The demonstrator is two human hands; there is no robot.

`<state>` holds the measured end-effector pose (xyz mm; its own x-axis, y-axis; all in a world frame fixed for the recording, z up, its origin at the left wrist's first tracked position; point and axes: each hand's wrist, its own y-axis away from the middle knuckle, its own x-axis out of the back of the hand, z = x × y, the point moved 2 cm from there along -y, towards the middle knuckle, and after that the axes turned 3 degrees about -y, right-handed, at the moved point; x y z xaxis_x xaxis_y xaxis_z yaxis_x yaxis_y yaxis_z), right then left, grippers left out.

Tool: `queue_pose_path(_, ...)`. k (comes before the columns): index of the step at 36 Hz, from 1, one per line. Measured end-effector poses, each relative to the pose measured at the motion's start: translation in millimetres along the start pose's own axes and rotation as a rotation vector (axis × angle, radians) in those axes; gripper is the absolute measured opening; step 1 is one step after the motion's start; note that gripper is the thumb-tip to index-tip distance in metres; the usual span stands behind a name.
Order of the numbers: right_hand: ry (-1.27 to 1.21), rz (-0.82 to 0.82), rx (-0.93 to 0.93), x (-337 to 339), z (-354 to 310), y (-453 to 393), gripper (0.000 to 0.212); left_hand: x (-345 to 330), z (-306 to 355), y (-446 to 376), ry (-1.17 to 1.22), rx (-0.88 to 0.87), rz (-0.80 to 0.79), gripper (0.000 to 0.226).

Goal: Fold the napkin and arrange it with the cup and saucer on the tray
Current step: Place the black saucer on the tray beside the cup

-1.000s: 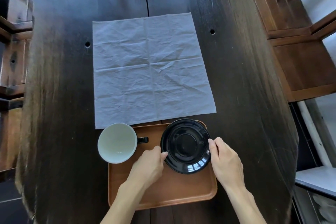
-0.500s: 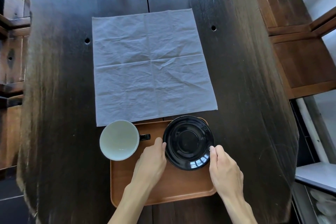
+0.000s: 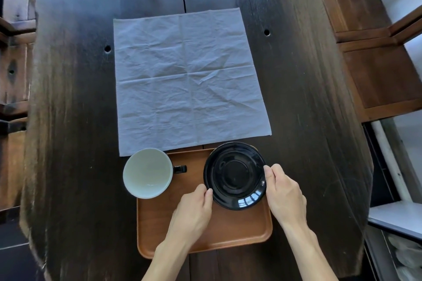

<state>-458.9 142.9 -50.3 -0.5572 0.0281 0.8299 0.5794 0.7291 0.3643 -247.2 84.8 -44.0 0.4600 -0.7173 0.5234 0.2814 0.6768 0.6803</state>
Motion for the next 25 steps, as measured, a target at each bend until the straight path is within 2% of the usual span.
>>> queue_pose_path(3, -0.048, -0.023, -0.018, 1.6, 0.7, -2.0, 0.042, 2.5, 2.4, 3.2, -0.056, -0.008, 0.013, 0.038)
queue_pose_path(7, -0.137, -0.073, -0.061, 6.7, 2.6, -2.7, 0.041, 6.9, 6.1, 8.9, -0.152, -0.043, 0.108, 0.040)
queue_pose_path(15, -0.153, 0.023, -0.122, 42.8, 3.4, -6.5, 0.036, 30.8, 8.9, 8.1, -0.003, -0.033, 0.264, 0.038)
queue_pose_path(18, -0.094, 0.079, -0.053, 61.0, -4.0, -10.1, 0.037, 42.3, 19.4, 8.9, -0.037, -0.077, 0.329, 0.038)
queue_pose_path(22, 0.057, 0.178, 0.191, 80.3, -22.4, -10.0, 0.035, 53.0, 37.8, 18.2, -0.263, -0.154, 0.421, 0.038)
queue_pose_path(25, 0.167, 0.220, 0.347, 85.4, -36.7, -2.9, 0.031, 56.2, 45.7, 28.1, -0.331, -0.214, 0.457, 0.036)
